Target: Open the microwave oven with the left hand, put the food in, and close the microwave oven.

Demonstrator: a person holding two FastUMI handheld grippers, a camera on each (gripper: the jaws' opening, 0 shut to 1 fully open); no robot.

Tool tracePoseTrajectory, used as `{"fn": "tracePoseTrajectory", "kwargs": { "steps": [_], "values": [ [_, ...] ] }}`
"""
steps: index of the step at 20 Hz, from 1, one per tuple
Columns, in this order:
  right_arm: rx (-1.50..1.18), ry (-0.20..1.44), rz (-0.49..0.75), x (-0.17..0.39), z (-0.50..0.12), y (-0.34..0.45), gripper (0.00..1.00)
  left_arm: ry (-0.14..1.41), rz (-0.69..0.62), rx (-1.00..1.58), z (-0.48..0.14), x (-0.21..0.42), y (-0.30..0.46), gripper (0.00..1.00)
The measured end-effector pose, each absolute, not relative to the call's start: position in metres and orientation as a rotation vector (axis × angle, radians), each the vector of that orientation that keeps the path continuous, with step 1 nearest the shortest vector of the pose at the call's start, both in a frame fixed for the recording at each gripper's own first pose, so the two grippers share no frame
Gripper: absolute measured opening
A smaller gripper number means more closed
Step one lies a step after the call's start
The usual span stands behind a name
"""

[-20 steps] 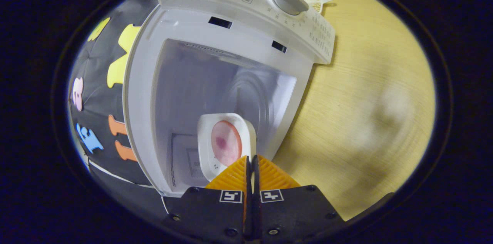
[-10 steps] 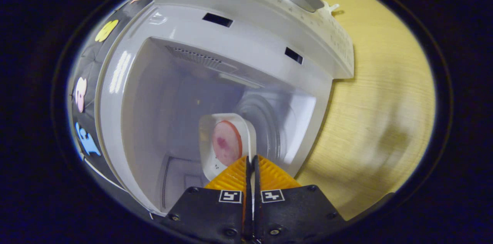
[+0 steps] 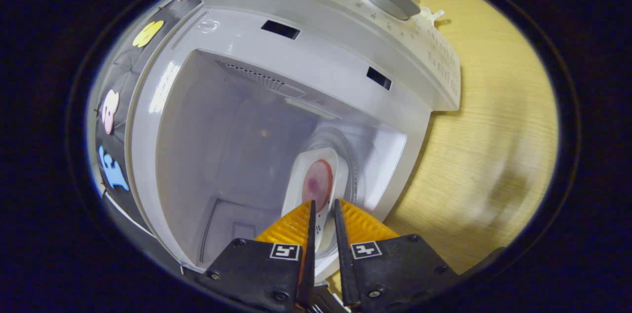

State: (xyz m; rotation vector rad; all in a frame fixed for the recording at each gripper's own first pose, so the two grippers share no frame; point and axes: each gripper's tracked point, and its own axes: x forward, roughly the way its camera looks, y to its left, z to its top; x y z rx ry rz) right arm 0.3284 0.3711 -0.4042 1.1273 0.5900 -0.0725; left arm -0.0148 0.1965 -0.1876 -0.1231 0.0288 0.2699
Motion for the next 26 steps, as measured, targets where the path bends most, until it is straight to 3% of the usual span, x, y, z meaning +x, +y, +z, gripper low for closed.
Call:
{"fn": "tracePoseTrajectory", "kwargs": {
  "steps": [1,2,3,4,6,7,8,9,10,11,12,14,17,18,20,22,24,25,26],
  "values": [
    [1.083,0.586,-0.049,0.325,-0.401,0.371,0.15,0.034,0.278,-0.135,-0.189,-0.017,0.2,0.95],
    [1.037,0.57,-0.033,0.321,-0.397,0.369,0.31,0.044,0.282,-0.15,-0.192,-0.02,0.202,0.95],
    [0.989,0.551,-0.023,0.315,-0.393,0.367,0.24,0.049,0.281,-0.161,-0.193,-0.023,0.202,0.95],
    [0.945,0.539,-0.001,0.308,-0.386,0.368,0.4,0.047,0.283,-0.165,-0.191,-0.026,0.203,0.95],
    [0.84,0.524,0.057,0.293,-0.375,0.371,0.54,0.041,0.285,-0.152,-0.189,-0.032,0.206,0.95],
    [0.799,0.513,0.092,0.285,-0.367,0.372,0.55,0.039,0.289,-0.141,-0.189,-0.035,0.208,0.95],
    [0.76,0.501,0.122,0.276,-0.36,0.372,0.77,0.042,0.291,-0.126,-0.19,-0.036,0.21,0.94],
    [0.718,0.485,0.15,0.268,-0.353,0.368,0.93,0.048,0.294,-0.11,-0.192,-0.038,0.212,0.82],
    [0.678,0.464,0.174,0.261,-0.345,0.363,0.89,0.049,0.304,-0.093,-0.193,-0.039,0.217,0.82],
    [0.643,0.435,0.198,0.252,-0.334,0.355,0.9,0.046,0.314,-0.076,-0.193,-0.04,0.22,0.94],
    [0.613,0.41,0.215,0.242,-0.323,0.346,1.0,0.04,0.321,-0.065,-0.193,-0.041,0.223,0.94],
    [0.582,0.357,0.254,0.222,-0.302,0.325,1.0,0.036,0.303,-0.064,-0.197,-0.04,0.223,0.91],
    [0.559,0.278,0.287,0.184,-0.267,0.281,0.99,0.029,0.317,-0.049,-0.206,-0.037,0.236,0.59],
    [0.546,0.248,0.291,0.171,-0.257,0.264,0.99,0.031,0.32,-0.04,-0.211,-0.034,0.239,0.53],
    [0.487,0.214,0.293,0.146,-0.239,0.232,0.99,0.03,0.313,-0.041,-0.22,-0.026,0.242,0.49],
    [0.419,0.187,0.301,0.123,-0.222,0.205,0.99,0.042,0.253,-0.089,-0.234,-0.008,0.235,0.15],
    [0.349,0.162,0.288,0.101,-0.207,0.175,0.99,0.078,0.231,-0.11,-0.257,0.005,0.237,0.11],
    [0.317,0.142,0.286,0.092,-0.197,0.162,0.99,0.088,0.22,-0.092,-0.264,0.01,0.235,0.02],
    [0.289,0.133,0.277,0.084,-0.192,0.15,0.99,0.084,0.225,-0.07,-0.26,0.011,0.24,0.12]
  ]
}}
